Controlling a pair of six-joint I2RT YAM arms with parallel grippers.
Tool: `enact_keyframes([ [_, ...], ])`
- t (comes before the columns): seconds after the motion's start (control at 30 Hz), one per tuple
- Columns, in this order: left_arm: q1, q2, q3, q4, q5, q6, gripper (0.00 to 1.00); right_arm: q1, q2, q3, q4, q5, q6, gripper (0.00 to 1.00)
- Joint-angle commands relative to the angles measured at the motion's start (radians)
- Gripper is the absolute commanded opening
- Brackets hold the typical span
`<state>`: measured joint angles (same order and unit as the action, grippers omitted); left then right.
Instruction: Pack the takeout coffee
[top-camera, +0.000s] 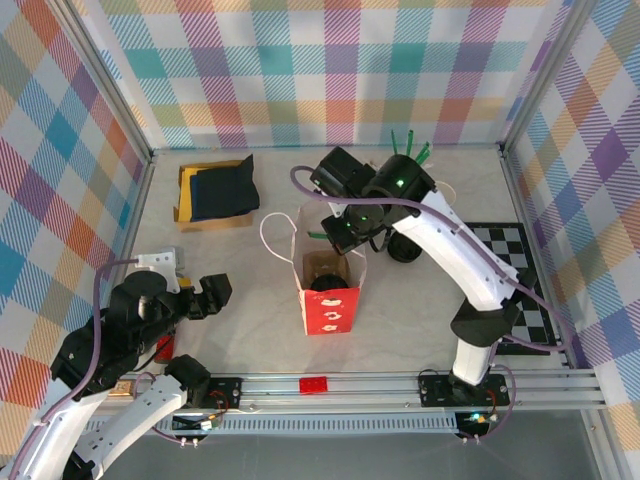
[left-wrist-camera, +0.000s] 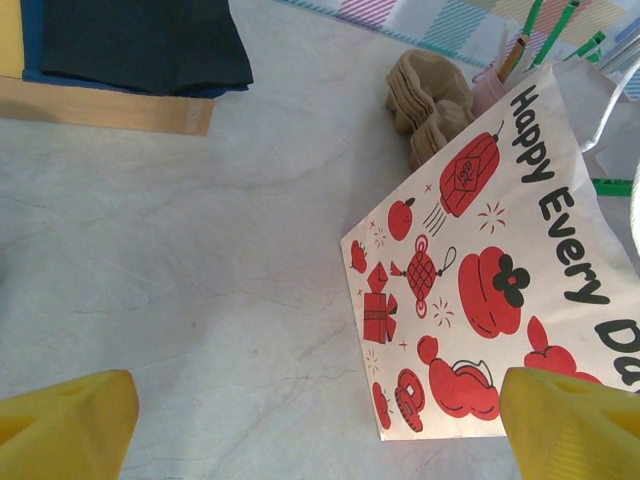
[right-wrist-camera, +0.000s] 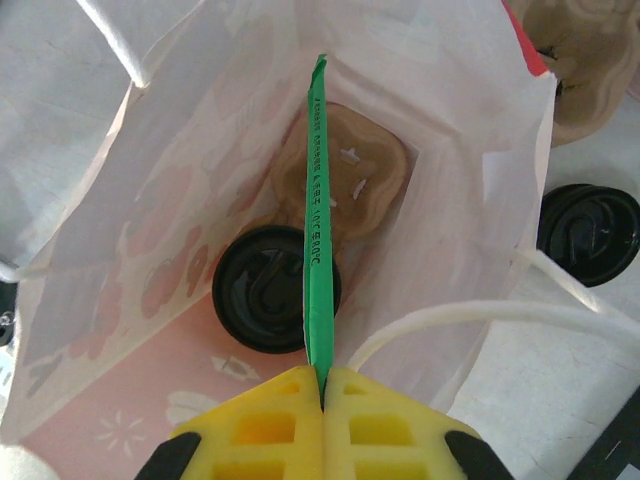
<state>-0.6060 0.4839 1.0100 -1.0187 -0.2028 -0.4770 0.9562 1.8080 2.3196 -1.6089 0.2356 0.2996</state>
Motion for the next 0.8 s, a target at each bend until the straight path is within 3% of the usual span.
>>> enact_keyframes([
  [0.0, 0.011, -0.001, -0.014, 0.01, -0.012, 0.02, 0.93, 0.005, 0.012, 0.043, -0.178, 0.057, -0.004, 0.03],
  [0.77, 0.011, -0.007, -0.019, 0.0, -0.019, 0.021, 0.93, 0.007, 0.085, 0.021, -0.177, 0.068, -0.025, 0.06],
])
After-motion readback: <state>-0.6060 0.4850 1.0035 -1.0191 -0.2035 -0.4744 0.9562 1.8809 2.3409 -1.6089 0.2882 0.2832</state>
